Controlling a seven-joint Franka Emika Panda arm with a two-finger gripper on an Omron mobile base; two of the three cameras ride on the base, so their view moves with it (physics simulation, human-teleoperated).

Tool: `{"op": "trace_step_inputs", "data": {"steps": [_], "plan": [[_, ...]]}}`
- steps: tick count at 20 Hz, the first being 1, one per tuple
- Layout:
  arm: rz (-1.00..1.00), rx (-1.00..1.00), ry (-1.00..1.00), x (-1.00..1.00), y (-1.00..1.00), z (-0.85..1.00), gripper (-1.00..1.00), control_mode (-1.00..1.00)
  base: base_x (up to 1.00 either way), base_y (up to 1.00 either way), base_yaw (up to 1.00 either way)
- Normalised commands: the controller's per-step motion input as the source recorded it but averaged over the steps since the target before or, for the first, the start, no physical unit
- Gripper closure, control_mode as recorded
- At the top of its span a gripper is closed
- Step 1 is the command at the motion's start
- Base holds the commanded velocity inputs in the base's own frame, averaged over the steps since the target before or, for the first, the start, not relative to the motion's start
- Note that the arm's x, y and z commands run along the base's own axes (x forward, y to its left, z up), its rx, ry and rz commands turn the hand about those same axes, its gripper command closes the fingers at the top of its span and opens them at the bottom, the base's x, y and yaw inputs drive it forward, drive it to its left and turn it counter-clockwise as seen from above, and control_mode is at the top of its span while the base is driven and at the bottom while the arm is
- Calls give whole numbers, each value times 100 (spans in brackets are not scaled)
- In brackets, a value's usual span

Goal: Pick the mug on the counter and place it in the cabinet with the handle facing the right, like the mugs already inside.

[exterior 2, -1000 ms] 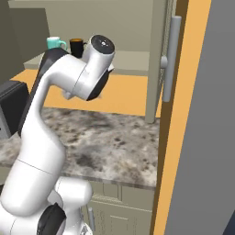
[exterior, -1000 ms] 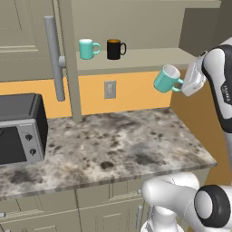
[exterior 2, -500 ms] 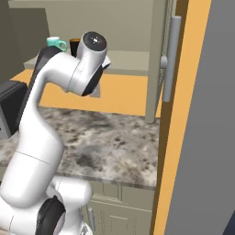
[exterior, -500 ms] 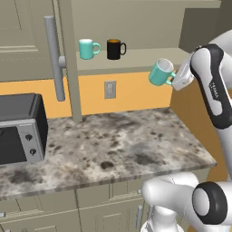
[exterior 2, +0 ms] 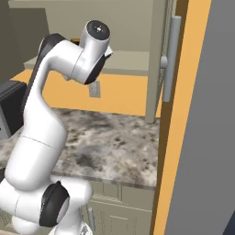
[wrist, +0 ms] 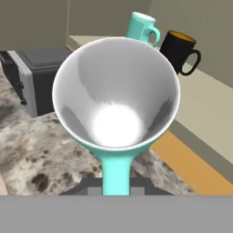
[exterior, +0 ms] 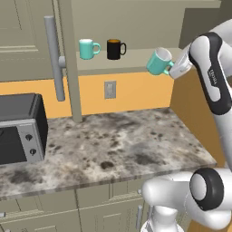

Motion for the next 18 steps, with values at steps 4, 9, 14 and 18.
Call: {"op": "trace_step_inputs", "data": {"steps": [4, 9, 14, 18], "plan": [[0, 0, 0, 43, -6, 0, 100, -100, 0, 0, 0], [2, 0, 0, 30, -7, 3, 100, -100, 0, 0, 0], [5, 0, 0, 17, 0, 0, 100, -100, 0, 0, 0], [3, -1, 0, 13, 0, 0, 100, -100, 0, 0, 0]]}}
